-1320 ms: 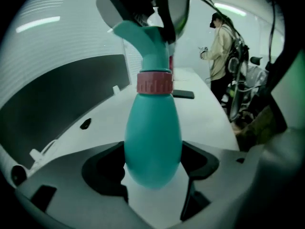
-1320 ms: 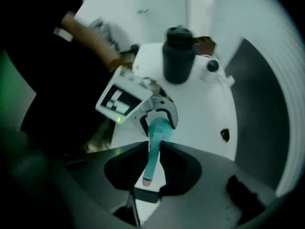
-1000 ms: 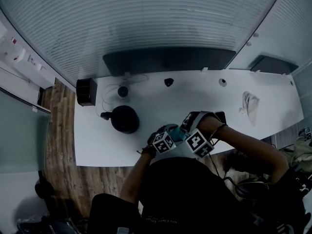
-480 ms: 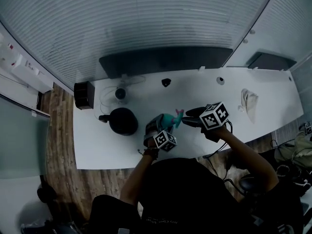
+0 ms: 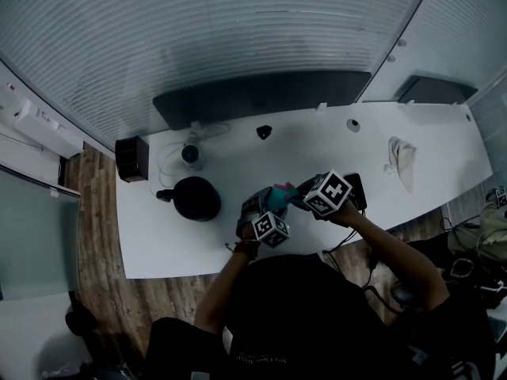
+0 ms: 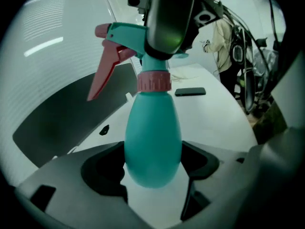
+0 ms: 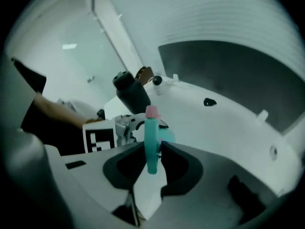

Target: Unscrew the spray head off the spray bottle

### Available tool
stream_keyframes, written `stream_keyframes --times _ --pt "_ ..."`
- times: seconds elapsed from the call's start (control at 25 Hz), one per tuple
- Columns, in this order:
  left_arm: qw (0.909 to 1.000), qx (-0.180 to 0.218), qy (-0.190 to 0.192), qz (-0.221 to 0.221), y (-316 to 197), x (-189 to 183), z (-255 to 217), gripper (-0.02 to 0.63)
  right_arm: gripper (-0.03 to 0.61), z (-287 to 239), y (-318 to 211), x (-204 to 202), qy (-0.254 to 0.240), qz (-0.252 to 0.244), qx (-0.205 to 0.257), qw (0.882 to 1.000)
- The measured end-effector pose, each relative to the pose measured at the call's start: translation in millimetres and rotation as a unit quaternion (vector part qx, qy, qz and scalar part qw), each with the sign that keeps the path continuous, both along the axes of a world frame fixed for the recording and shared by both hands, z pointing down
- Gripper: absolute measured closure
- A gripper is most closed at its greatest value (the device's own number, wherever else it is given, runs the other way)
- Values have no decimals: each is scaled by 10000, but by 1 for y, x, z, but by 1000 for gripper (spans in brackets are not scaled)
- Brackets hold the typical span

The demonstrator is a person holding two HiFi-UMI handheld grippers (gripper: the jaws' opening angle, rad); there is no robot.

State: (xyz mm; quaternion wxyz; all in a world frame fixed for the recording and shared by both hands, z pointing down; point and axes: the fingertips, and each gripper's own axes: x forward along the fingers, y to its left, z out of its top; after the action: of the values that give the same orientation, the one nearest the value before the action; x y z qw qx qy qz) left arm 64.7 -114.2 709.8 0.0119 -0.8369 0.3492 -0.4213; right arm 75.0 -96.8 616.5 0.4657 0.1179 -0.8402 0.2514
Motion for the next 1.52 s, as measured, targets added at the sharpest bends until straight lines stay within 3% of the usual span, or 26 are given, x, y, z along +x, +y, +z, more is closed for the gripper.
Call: stream_keyframes --times 0.08,0.12,0.2,0.24,0.28,0.4,0.44,0.48,0.56,0.68,0.72,0.76,0.8,0.88,0.92,0.96,1.04,1.16,1.28,1.32,1.4,1.44,1.48,1.52 --pt "9986 -188 343 365 11 10 3 252 486 -2 11 2 526 -1133 577 9905" --pt "9962 -298 576 584 18 17 2 252 486 -2 18 4 814 -1772 841 9772" --pt "9870 -513 1075 1081 34 30 -4 252 488 -4 33 9 1310 -3109 1371 9313" --pt "9799 -638 1303 1367 43 36 -7 252 488 -7 40 12 1491 -3778 1625 8992" --pt "9710 -799 1514 1669 52 41 -10 252 488 -10 47 14 1637 -4448 1893 8600" --pt "9390 -1456 1953 2428 82 53 -13 252 487 -18 63 18 1851 -6156 2798 7131" --pt "9332 -1537 2033 2533 87 54 -14 252 486 -20 68 18 1824 -6362 2968 6884" --pt "9321 -1495 2112 2535 88 54 -16 252 486 -22 71 15 1753 -6360 3053 6867" --pt "9369 -1308 2282 2304 81 50 -16 252 485 -25 69 7 1560 -6044 3187 7133" --pt "9511 -968 2337 1773 65 36 -16 252 443 -34 51 6 1482 -5428 3256 7599" --pt "9583 -783 2268 1553 58 29 -15 252 433 -39 43 5 1382 -5084 3218 7867" --pt "9668 -558 2120 1311 49 21 -14 252 421 -43 35 1 1169 -4592 3114 8237" --pt "9761 -305 1876 1054 39 12 -12 252 420 -47 27 -2 859 -3949 2872 8685" --pt "9914 168 1198 505 21 -7 -13 252 420 -52 13 -8 14 -2279 1917 9546" --pt "9954 340 867 240 13 -15 -15 252 420 -52 5 -9 -426 -1373 1331 9806" --pt "9971 465 597 15 6 -22 -17 252 406 -51 -4 -7 -782 -544 819 9921" --pt "9975 609 261 -264 -4 -29 -18 252 366 -42 -14 0 -1116 578 147 9920" --pt "9962 757 -100 -431 -12 -34 -11 252 345 -25 -10 4 -1262 1271 -550 9823" --pt "9951 855 -397 -306 -11 -28 -8 252 345 -19 -7 -3 -1513 1730 -1199 9658" --pt "9952 860 -393 -240 -9 -23 -9 252 345 -15 -5 -3 -1475 1765 -1304 9644" --pt "9963 812 -278 -98 -6 -13 -14 252 348 -7 2 -1 -1190 1454 -1217 9746" --pt "9971 733 -184 -36 -3 -10 -18 252 367 -3 6 2 -971 1107 -1011 9839" --pt "9980 620 -74 19 0 -8 -22 252 453 0 9 5 -734 704 -738 9921" --pt "9987 509 43 76 4 -6 -24 252 454 1 12 8 -503 298 -456 9972"
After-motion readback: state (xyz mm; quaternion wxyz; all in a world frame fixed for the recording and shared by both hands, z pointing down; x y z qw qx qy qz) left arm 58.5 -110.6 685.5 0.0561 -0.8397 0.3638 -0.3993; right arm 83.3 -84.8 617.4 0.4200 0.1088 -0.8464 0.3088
